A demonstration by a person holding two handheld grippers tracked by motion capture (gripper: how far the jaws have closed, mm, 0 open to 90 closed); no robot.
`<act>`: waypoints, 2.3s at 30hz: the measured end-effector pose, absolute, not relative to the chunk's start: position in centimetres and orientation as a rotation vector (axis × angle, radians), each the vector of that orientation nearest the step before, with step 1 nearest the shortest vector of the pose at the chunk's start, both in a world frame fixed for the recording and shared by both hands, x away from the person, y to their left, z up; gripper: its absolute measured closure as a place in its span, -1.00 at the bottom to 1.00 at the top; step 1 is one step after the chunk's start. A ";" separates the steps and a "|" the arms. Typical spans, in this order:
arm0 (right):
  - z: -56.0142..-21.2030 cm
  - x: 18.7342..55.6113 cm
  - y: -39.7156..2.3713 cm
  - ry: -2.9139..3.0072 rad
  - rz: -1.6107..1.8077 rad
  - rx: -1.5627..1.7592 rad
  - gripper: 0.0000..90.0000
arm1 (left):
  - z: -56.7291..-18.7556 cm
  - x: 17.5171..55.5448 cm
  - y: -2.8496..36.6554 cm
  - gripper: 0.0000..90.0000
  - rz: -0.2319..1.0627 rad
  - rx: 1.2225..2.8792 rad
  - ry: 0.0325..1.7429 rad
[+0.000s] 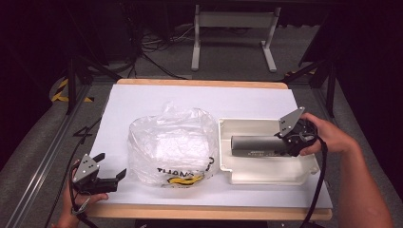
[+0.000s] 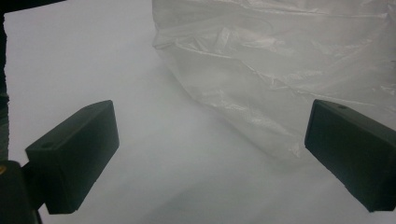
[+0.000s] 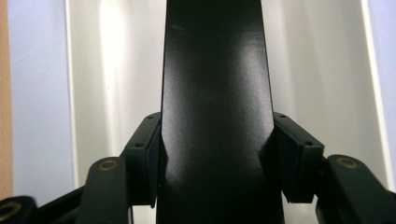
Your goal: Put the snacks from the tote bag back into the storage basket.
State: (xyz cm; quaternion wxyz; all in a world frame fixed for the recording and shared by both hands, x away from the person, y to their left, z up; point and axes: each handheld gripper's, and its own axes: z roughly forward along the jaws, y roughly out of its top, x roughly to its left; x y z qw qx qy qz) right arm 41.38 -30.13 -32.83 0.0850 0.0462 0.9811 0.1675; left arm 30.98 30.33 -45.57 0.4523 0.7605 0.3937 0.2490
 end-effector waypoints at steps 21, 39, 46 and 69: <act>-34.6 42.1 -29.6 2.950 0.479 0.107 -0.06 | -45.5 30.9 30.4 -0.92 0.619 1.875 0.974; -37.1 42.7 -29.7 3.006 0.300 0.146 -0.07 | -45.5 30.9 30.4 -0.92 0.630 1.878 0.976; -37.1 42.7 -29.5 2.988 0.240 0.155 -0.08 | -45.5 30.9 30.3 -0.91 0.630 1.879 0.978; -37.2 42.1 -32.0 2.933 0.170 0.285 -0.16 | -45.6 31.0 30.2 -0.91 0.623 1.884 0.978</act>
